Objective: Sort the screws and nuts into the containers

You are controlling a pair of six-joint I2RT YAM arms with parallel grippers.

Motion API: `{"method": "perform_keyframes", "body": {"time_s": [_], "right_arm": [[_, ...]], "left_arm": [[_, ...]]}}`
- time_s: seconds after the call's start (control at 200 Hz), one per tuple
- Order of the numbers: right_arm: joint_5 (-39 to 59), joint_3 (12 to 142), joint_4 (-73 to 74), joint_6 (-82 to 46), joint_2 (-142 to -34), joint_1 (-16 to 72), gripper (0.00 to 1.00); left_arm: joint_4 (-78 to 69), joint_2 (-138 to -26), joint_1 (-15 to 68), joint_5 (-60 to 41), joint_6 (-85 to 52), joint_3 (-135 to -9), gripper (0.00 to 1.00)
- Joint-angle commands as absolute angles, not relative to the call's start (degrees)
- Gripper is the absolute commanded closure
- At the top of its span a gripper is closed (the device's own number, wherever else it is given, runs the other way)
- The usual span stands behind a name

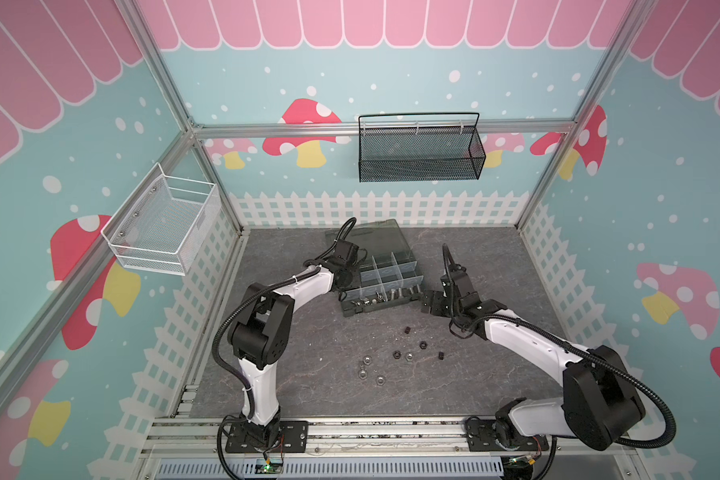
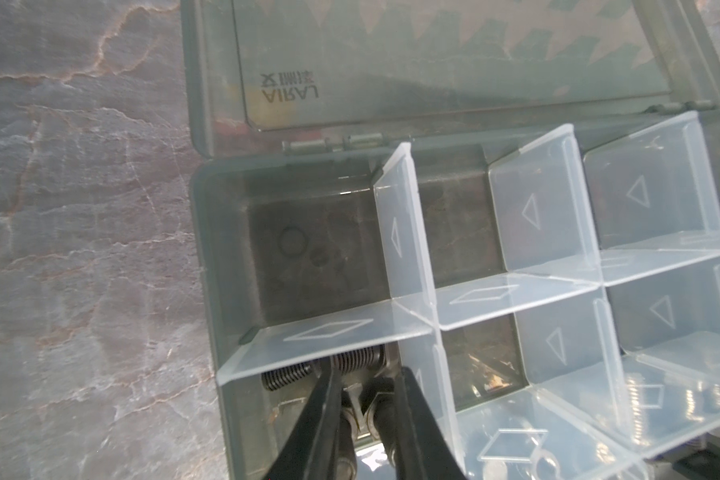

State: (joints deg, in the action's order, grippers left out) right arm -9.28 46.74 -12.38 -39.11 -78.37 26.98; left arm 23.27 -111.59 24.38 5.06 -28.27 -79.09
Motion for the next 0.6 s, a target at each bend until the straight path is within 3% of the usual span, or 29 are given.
{"method": "perform_keyframes", "body": {"time_s": [0.0, 0.12, 0.31, 0.51, 0.595], "right_arm": [[-9.1, 45.9, -14.3, -39.0, -77.2, 27.0, 0.04], [-8.5, 45.5, -15.6, -39.1, -77.4, 27.1, 0.11], [-6.7, 43.6, -16.7, -40.4, -77.3, 28.2, 0.20], [-5.0, 41.0, -15.7, -41.7, -76.3, 30.9, 0.24], [-3.8, 40.8, -15.0, -42.2, -76.9, 32.1, 0.25]], "left_arm": [[22.2, -107.3, 24.0, 4.2, -28.3, -78.2, 0.72], [20.8, -102.8, 24.1, 4.1, -29.1, -75.1, 0.65], [17.0, -93.3, 24.2, 4.7, -32.1, -66.4, 0.44], [14.0, -82.3, 24.2, 6.7, -36.4, -56.5, 0.08], [11.1, -77.4, 24.2, 7.8, -37.9, -51.3, 0.01]]}}
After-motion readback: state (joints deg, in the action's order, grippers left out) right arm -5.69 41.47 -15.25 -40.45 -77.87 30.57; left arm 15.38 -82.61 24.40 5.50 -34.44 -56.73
